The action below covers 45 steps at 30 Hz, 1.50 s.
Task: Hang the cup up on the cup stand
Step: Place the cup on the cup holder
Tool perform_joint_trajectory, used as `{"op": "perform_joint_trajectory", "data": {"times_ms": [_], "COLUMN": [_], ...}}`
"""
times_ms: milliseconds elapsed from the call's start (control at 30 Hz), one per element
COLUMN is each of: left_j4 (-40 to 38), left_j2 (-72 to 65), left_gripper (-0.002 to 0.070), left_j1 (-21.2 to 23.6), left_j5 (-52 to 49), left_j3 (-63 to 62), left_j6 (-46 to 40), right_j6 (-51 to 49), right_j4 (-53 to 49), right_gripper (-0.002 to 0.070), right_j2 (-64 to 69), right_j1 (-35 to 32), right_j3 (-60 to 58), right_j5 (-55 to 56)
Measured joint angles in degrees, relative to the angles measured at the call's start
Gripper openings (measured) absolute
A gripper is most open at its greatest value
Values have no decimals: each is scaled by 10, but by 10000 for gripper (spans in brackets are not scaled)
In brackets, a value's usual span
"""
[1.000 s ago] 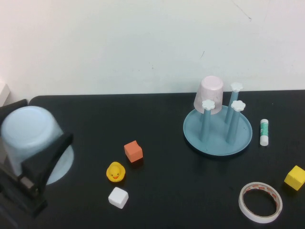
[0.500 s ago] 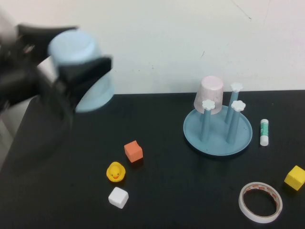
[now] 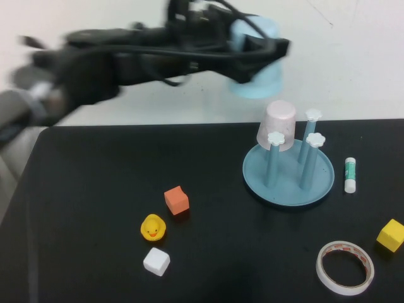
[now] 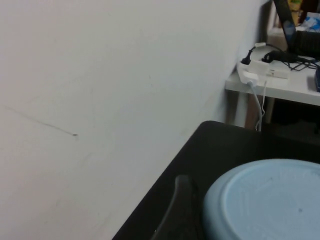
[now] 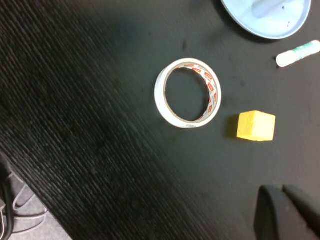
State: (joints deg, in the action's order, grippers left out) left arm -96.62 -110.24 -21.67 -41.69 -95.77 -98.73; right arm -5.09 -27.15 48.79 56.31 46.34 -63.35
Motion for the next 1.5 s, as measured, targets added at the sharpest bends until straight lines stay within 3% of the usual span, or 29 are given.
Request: {"op": "perform_joint_trajectory", "data": {"times_ms": [233,567,1500], "left_j4": [1,-5,-11], "left_j2": [-193,-352,-434], "left_gripper": [559,559,556], "left_j1": [-54,-105,-149], "left_j5": [33,207,265], "left_j3": [-221,-442,-474], "left_j6": [2,-17,3], "right_j6": [0,0,-2], "right_j4": [0,0,0], "right_gripper": [0,-1,-1], "right_j2": [0,0,0], "right_j1": [0,0,0], "right_j3": [0,0,0], "right_j5": [0,0,0]}}
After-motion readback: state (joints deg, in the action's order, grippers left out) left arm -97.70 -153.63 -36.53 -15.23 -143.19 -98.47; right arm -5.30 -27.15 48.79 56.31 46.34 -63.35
